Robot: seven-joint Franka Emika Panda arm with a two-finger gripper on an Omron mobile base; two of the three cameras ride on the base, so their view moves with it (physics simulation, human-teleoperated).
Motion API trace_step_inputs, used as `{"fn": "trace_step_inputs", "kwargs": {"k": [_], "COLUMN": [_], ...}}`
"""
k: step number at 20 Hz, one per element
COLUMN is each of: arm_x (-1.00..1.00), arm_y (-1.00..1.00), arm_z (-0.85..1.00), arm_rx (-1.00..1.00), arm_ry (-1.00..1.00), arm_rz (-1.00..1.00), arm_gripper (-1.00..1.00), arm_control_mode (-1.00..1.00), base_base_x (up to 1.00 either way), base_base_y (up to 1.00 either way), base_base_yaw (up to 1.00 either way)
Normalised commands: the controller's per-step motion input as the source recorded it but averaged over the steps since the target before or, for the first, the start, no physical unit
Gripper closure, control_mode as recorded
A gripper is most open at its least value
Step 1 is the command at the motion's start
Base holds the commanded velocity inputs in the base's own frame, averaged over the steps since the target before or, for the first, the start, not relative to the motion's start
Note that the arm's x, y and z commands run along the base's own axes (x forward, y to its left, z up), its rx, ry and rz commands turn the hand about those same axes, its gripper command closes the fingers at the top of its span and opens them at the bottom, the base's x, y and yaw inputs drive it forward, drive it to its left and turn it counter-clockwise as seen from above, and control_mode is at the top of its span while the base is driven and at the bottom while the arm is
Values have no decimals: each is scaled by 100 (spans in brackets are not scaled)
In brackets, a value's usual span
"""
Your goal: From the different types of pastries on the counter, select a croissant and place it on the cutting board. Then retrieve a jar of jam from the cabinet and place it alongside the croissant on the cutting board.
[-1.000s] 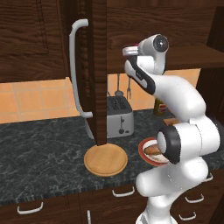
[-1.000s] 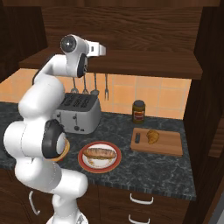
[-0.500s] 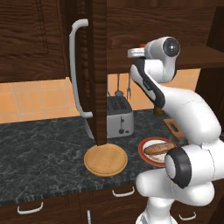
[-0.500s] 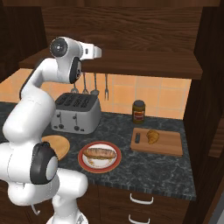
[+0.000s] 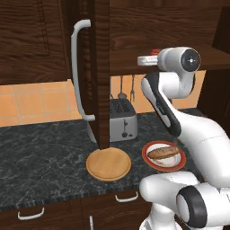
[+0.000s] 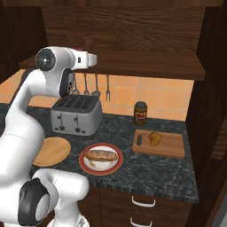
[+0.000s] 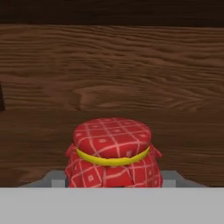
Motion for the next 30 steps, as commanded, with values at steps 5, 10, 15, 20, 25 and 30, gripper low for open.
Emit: {"fn": "trace_step_inputs", "kwargs": {"k": [5, 10, 15, 20, 25, 30], "arm_x": [-99, -100, -100, -100, -66, -1], "arm_y": [0, 0, 0, -18, -59, -65], "arm_z": [1, -2, -16, -42, -69, -88], "arm_rx": [0, 0, 0, 0, 0, 2], "arm_ry": [-2, 0, 0, 0, 0, 0], "arm_rz": [-4, -4, -2, 0, 0, 1], "arm_gripper": [100, 100, 100, 100, 100, 100], "arm_control_mode": [-100, -100, -100, -100, -100, -100], "base_base_x": [0, 0, 0, 0, 0, 0], "base_base_y": [0, 0, 0, 0, 0, 0], "base_base_yaw": [0, 0, 0, 0, 0, 0]}}
